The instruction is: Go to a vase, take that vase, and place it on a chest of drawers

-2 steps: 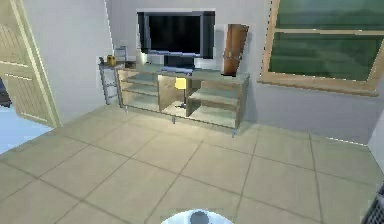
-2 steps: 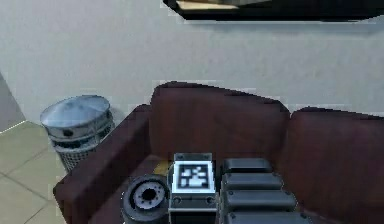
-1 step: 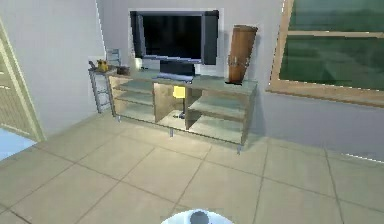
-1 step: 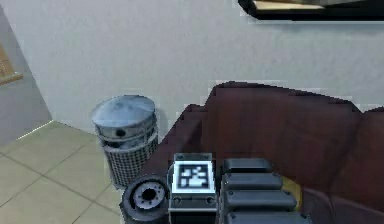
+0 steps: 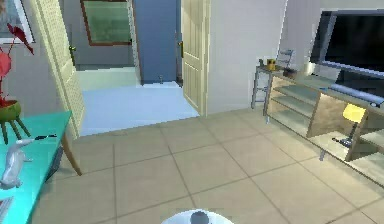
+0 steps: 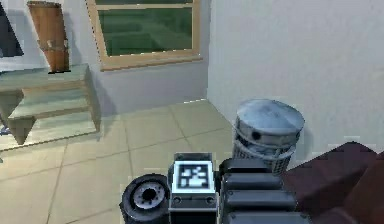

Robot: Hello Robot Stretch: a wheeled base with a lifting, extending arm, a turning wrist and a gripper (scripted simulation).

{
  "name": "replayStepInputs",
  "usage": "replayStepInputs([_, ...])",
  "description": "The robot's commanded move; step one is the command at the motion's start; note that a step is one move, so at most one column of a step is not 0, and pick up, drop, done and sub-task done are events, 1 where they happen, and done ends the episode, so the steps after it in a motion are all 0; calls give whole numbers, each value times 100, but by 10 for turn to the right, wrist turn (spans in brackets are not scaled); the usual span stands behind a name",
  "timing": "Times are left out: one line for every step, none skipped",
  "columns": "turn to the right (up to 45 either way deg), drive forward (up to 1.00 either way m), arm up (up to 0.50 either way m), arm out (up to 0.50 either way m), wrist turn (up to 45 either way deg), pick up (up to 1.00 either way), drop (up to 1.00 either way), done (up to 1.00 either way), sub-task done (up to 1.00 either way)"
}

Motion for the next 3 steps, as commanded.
replayStepInputs([-210, 0, 0, 0, 0, 0, 0, 0, 0])
replayStepInputs([0, 100, 0, 0, 0, 0, 0, 0, 0])
replayStepInputs([-30, 0, 0, 0, 0, 0, 0, 0, 0])
